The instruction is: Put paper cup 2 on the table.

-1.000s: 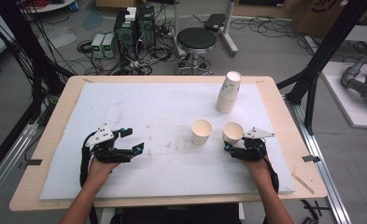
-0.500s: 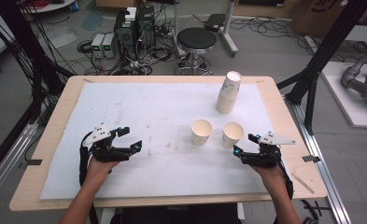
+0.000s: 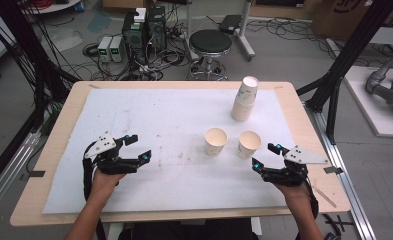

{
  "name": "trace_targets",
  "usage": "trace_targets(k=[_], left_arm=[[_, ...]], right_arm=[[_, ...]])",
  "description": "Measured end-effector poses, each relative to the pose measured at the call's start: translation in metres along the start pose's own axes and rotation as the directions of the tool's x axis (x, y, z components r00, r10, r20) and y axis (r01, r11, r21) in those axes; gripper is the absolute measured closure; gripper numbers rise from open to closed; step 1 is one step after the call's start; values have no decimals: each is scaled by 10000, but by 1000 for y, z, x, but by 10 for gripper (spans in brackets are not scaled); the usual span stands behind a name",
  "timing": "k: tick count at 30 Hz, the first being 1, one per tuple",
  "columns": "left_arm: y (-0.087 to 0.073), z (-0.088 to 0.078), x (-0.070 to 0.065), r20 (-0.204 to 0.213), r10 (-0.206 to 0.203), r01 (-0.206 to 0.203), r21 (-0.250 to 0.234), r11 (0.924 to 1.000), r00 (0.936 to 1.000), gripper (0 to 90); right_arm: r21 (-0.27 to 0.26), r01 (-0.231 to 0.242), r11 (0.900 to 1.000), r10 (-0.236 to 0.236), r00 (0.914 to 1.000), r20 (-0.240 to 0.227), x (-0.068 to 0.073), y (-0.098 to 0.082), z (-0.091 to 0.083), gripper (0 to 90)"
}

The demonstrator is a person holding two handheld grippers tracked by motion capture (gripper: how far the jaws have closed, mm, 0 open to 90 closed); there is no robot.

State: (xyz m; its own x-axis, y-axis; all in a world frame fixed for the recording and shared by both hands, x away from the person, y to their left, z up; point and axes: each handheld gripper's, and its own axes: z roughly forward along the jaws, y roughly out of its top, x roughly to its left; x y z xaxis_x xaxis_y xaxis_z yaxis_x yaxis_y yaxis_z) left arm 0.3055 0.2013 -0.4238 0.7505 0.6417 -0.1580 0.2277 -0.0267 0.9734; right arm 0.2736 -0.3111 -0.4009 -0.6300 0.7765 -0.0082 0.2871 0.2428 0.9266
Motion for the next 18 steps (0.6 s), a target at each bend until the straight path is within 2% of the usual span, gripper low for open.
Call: trace_targets(k=[8,18], left_arm=[[2,-5,-4,46,82,-81,-77,9999,10000,169],[3,-8,-4,-65,142,-143,-176,9997,9999,170]], right_arm=[[99,265,9996,-266,9996,77,12,-3,-9,202],[112,510,9986,-510,9987,-35,19,0,-6,202]])
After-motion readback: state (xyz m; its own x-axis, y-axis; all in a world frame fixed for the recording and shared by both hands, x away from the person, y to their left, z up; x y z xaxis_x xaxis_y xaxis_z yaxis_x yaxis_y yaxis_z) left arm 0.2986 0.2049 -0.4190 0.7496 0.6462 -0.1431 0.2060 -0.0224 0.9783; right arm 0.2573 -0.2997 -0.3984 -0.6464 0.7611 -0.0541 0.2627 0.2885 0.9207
